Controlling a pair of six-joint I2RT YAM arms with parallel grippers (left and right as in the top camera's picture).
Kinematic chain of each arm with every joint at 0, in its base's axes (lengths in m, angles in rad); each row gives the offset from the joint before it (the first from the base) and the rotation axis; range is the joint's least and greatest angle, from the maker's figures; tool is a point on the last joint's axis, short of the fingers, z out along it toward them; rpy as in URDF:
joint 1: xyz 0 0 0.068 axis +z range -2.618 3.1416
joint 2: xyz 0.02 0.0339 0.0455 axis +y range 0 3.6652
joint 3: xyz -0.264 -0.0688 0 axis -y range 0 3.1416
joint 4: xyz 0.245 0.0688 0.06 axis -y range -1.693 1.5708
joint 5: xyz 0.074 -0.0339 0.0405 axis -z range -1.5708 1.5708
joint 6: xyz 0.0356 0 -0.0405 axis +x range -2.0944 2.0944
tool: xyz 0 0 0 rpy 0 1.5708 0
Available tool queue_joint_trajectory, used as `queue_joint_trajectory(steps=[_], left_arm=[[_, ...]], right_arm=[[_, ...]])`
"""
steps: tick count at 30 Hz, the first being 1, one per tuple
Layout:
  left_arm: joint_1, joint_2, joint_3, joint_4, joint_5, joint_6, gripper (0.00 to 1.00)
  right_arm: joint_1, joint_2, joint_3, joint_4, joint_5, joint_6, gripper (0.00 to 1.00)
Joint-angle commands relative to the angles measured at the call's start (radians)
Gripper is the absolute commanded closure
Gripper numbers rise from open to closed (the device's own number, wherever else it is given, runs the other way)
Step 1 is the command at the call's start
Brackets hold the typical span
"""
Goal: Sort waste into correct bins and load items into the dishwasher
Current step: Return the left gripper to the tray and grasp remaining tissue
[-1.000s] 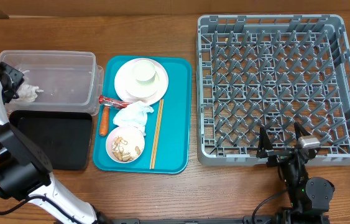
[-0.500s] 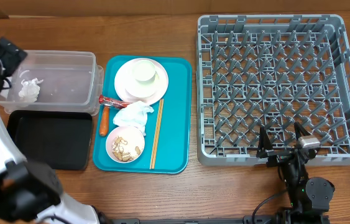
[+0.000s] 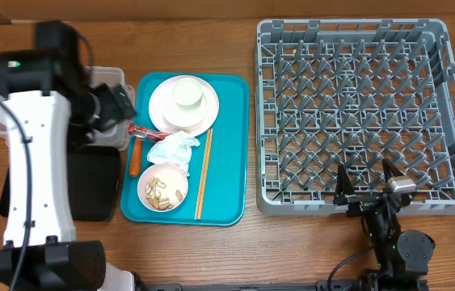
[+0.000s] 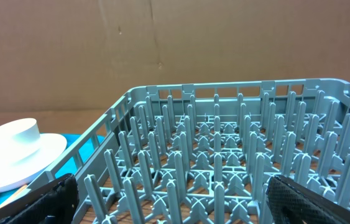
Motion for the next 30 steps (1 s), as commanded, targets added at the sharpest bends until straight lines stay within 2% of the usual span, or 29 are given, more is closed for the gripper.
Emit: queue_joint_trajectory(steps=[1,8,13,16,23,30], left_arm=[[-0.073,0.007,-0.081,0.011,-0.060,0.016,0.04],[-0.171,0.007,-0.258,0.133,-0.059,0.061,0.04],[-0.205,0.008,-0.371,0.213,-0.055,0.060,0.13],[-0.227,0.008,-0.437,0.252,-0.048,0.057,0.16],[-0.234,0.008,-0.524,0.342,-0.047,-0.024,0.18],[-0.233,0.008,-0.604,0.511,-0.047,-0.090,0.17]], right_arm=[[-0.002,-0.012,-0.011,0.006,0.002,0.004,0.00],[-0.002,-0.011,-0.011,0.006,0.002,0.004,0.00],[-0.002,-0.012,-0.011,0.006,0.002,0.004,0.00],[-0.002,-0.012,-0.011,0.006,0.002,0.004,0.00],[-0.002,-0.012,-0.011,0.006,0.002,0.004,0.00],[-0.002,-0.012,-0.011,0.006,0.002,0.004,0.00]])
